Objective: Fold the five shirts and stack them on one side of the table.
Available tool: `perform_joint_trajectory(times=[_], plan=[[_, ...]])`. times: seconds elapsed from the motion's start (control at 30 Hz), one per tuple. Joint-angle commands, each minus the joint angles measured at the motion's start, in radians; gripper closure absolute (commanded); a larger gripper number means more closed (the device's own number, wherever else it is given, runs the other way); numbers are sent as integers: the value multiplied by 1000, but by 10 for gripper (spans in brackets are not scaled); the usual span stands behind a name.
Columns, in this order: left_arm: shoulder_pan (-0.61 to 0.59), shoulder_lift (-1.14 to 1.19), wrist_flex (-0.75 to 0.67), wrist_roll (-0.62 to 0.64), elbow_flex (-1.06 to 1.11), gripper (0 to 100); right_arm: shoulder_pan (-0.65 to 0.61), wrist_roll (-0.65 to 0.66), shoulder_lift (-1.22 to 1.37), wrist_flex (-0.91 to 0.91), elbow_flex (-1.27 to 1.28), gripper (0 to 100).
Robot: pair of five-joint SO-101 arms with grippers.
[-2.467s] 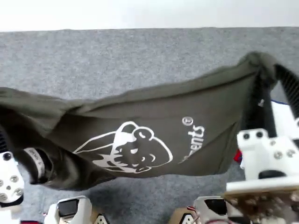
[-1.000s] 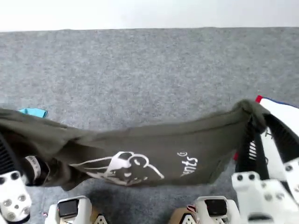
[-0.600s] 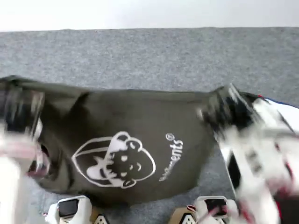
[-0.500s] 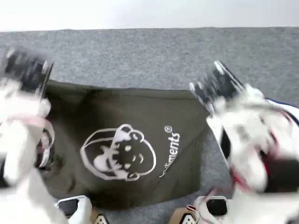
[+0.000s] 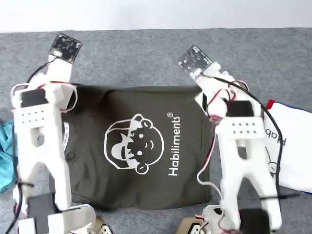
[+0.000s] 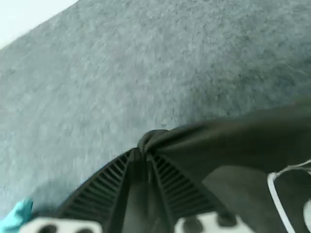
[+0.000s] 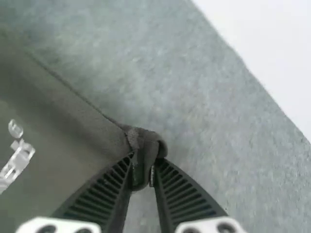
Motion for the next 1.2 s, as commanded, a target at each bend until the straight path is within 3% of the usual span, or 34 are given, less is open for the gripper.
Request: perform_joint_trajectory(times=[0.0, 0.3, 0.5, 0.87, 1.17], plan=[[25, 61, -152, -6, -7, 994, 7, -40, 88, -174, -55, 988], [72, 180, -601, -6, -16, 994, 7, -66, 394, -469, -338, 988], [72, 293, -807, -5, -154, 994, 12, -64, 616, -538, -583, 988], [74, 612, -825, -6, -506, 994, 8, -9, 898, -538, -895, 988], [75, 655, -824, -5, -598, 994, 10, -9, 974, -538, -1045, 988]])
